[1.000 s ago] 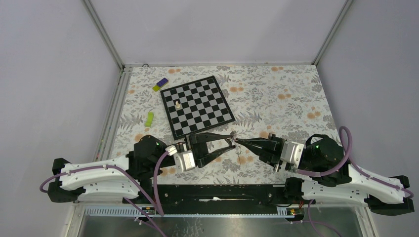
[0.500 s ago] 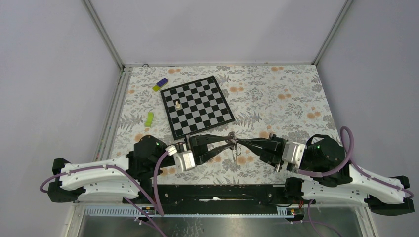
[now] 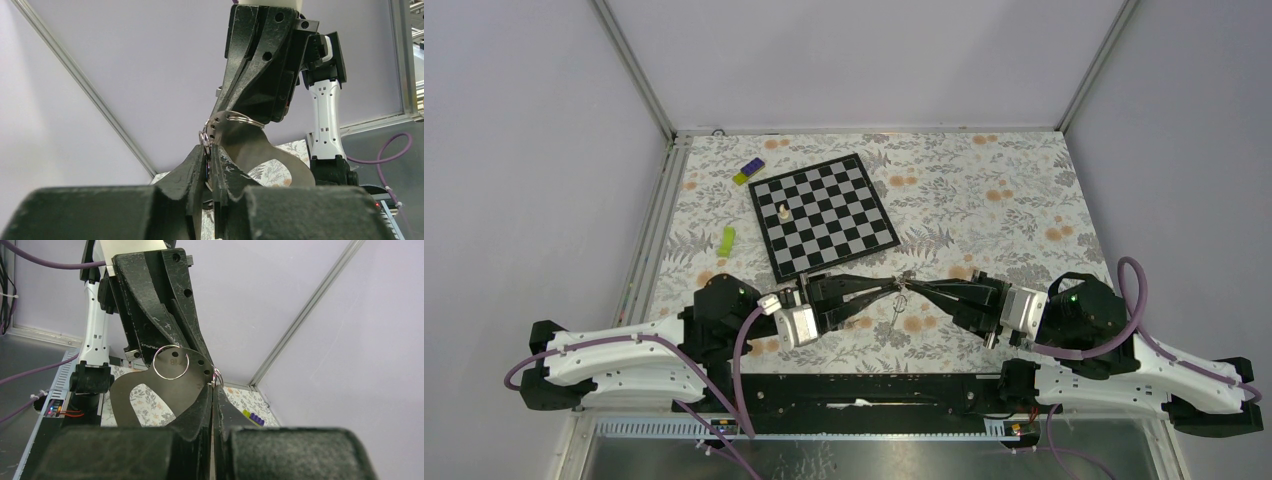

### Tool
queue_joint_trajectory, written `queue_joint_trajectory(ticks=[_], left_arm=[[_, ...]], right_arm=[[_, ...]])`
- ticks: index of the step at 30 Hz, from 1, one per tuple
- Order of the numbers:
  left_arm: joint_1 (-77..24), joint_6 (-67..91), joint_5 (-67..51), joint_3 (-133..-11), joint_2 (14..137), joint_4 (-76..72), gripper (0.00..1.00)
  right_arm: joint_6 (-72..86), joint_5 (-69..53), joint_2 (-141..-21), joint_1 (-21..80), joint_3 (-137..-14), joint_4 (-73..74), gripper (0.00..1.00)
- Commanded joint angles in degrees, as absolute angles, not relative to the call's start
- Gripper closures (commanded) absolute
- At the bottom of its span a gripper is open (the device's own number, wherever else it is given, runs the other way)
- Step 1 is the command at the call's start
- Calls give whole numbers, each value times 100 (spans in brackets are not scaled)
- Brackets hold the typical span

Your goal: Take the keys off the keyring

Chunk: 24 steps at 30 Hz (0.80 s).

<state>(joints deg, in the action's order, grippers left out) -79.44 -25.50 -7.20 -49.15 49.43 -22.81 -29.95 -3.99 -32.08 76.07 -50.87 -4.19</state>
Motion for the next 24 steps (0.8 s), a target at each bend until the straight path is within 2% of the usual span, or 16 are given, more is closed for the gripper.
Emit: queue_joint_trajectory(ticks=[1,6,24], left_arm=[[-7937,-2522,-665,-4950,4830,-2567,92],[-7941,-2510,-666,-4949,4792,-2536,97],[-7937,-2641,-908,-5001,4759,-2461,100]], right_arm=[[-2984,-335,-3142,7611,-5177,-739,100],[-3009,-262,-3105,7611,-5159,-706,100],[-3072,511,-3061,7611,-4837,-920,100]])
